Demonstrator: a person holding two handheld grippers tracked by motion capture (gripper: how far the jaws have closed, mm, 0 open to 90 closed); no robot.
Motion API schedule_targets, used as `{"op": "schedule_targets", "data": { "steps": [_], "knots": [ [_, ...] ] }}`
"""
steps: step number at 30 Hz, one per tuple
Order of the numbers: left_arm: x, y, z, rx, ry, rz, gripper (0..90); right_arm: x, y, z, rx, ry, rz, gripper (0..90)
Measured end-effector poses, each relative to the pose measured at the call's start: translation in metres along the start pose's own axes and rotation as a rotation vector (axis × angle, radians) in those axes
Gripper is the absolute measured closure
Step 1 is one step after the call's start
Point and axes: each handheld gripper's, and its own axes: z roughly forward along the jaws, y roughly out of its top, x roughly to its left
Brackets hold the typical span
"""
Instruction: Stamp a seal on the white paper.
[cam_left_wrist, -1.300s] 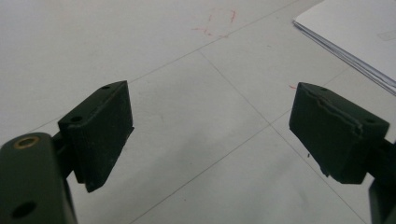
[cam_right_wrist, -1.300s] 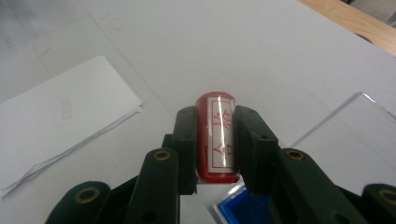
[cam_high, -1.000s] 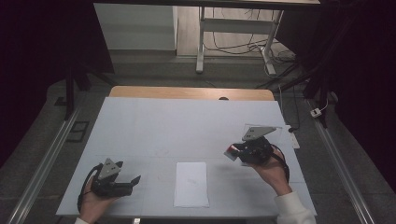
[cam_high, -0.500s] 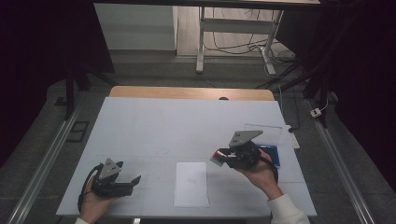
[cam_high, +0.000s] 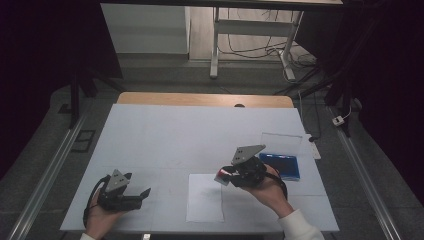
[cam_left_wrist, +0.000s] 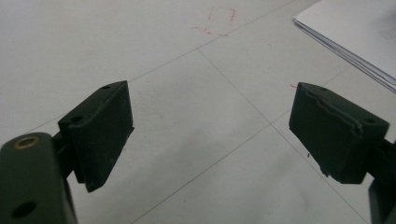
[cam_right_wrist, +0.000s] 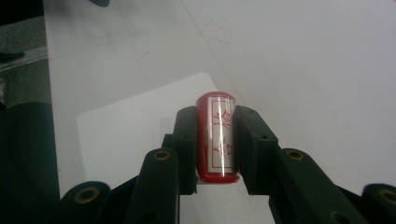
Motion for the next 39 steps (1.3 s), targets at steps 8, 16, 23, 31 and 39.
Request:
{"op": "schedule_targets", "data": {
  "steps": [8,16,23,31,39],
  "knots": [
    [0.0,0.0,0.001,0.002,0.0,0.0,13.6,0.015,0.006,0.02,0.042,0.04,-0.047,69.8],
    [0.0,0.0,0.001,0.005,-0.004,-0.003,13.7,0.025,0.009,0.035,0.072,0.064,-0.074,69.8],
    [0.0,0.0,0.002,0.008,-0.005,-0.003,13.7,0.031,0.012,0.047,0.119,0.066,-0.115,69.8],
    [0.0,0.0,0.002,0.008,-0.006,-0.002,13.7,0.033,0.014,0.052,0.128,0.06,-0.133,69.8],
    [0.0,0.0,0.002,0.012,-0.007,0.001,13.6,0.033,0.015,0.059,0.159,0.06,-0.139,69.8]
  ]
}}
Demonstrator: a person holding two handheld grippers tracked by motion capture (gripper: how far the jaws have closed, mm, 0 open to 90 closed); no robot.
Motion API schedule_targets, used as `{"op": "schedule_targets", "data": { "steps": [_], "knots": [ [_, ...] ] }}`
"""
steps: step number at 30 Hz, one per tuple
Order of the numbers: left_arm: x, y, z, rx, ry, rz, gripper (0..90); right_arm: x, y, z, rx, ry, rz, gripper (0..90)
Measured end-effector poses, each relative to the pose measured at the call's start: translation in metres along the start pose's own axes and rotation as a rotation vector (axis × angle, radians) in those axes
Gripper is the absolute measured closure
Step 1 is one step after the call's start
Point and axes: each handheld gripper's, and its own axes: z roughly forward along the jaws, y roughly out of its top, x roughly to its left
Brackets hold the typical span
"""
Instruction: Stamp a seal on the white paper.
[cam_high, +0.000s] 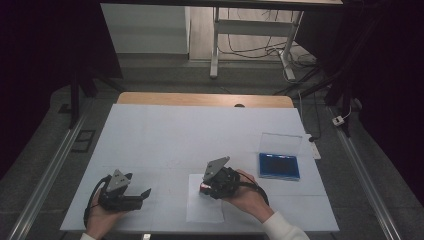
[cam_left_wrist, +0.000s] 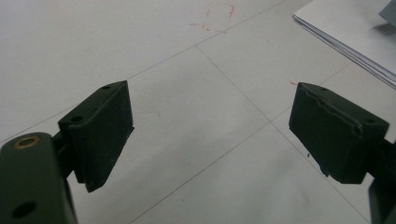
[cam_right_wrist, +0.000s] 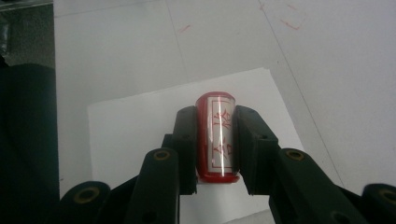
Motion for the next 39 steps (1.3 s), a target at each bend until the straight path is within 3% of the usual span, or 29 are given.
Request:
{"op": "schedule_targets", "data": {
  "steps": [13,39],
  "knots": [
    [0.0,-0.001,0.0,0.001,-0.002,0.002,13.6,-0.001,0.001,0.008,0.03,0.002,-0.02,69.7],
    [0.001,-0.001,0.0,0.004,-0.001,0.003,13.6,-0.003,-0.001,0.013,0.033,0.015,-0.003,69.8]
  ]
}}
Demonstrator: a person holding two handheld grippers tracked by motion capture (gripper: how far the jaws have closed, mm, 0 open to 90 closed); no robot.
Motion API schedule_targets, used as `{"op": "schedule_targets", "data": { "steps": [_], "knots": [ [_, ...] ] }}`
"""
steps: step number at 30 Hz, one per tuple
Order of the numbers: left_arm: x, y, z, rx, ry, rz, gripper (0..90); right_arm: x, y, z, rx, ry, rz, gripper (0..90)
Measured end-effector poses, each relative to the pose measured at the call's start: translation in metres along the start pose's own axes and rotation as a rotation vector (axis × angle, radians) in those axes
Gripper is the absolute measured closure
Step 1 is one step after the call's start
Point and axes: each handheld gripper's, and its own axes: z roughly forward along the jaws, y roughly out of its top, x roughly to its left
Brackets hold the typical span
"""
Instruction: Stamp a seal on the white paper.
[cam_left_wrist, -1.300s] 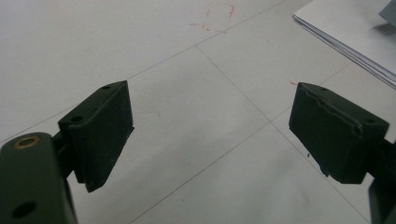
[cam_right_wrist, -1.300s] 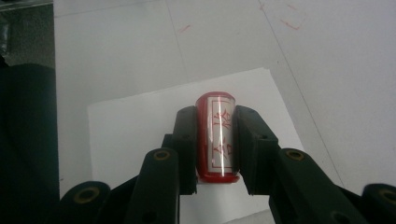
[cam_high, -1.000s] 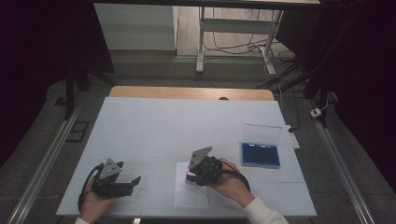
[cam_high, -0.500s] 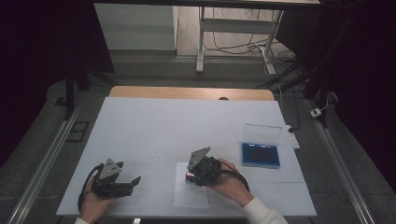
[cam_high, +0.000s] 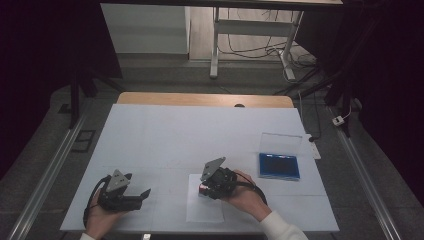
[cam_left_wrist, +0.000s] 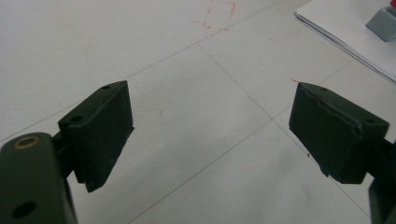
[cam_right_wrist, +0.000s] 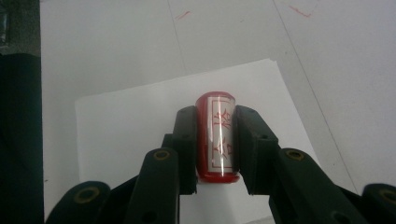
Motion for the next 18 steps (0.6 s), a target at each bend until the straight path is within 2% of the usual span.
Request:
{"op": "schedule_targets", "data": {
  "steps": [10,18],
  "knots": [
    [-0.0005,0.0,0.0,0.002,0.001,0.002,13.6,-0.0013,-0.0003,0.001,0.0,0.007,0.001,70.0],
    [-0.0009,0.0001,0.0001,0.004,0.003,0.002,13.6,-0.0005,0.0016,0.0035,0.043,-0.001,-0.013,70.3]
  ]
}}
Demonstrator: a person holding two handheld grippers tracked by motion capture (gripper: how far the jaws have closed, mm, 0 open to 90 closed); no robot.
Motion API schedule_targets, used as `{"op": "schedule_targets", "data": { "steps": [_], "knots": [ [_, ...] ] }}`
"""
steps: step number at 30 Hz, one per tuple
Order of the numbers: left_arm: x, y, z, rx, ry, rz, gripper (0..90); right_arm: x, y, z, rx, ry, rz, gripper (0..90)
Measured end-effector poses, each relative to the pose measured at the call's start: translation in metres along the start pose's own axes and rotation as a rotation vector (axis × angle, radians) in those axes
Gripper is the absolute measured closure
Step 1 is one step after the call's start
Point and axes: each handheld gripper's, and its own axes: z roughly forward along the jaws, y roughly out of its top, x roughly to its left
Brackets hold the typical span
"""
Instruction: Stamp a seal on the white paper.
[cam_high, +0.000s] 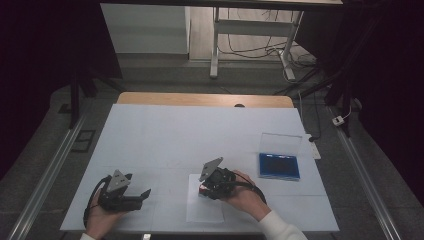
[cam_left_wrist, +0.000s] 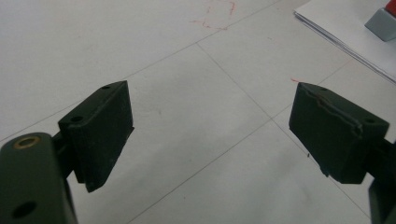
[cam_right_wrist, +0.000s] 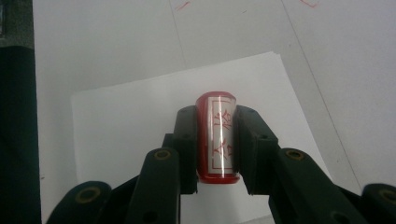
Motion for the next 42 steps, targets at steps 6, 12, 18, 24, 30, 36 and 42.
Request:
{"op": "schedule_targets", "data": {
  "steps": [6,12,18,24,30,36,42],
  "knots": [
    [-0.0007,0.0003,0.0002,-0.001,-0.001,0.0,13.6,-0.0004,0.0002,0.0017,-0.001,0.008,0.012,70.5],
    [-0.0007,0.0004,0.0007,0.0,-0.001,-0.001,13.4,-0.0015,-0.0008,0.0021,-0.006,0.014,0.015,70.5],
    [-0.0007,0.0004,0.0009,0.001,0.0,0.0,13.4,-0.0009,-0.0013,0.0023,-0.012,0.01,0.016,70.5],
    [-0.002,0.0009,0.0016,0.004,0.001,0.003,13.4,-0.0006,-0.0016,0.0024,-0.014,0.008,0.017,70.5],
    [-0.0011,0.0006,0.0014,0.005,0.006,0.001,13.4,-0.001,-0.0022,0.0029,-0.022,0.013,0.021,70.5],
    [-0.0003,0.0001,0.0005,0.003,0.009,0.0,13.4,0.0009,-0.0013,0.0025,-0.016,0.0,0.015,70.2],
    [0.0,0.0,0.0008,0.005,0.012,0.001,13.4,0.0022,-0.001,0.0007,-0.029,-0.01,0.013,69.9]
  ]
}}
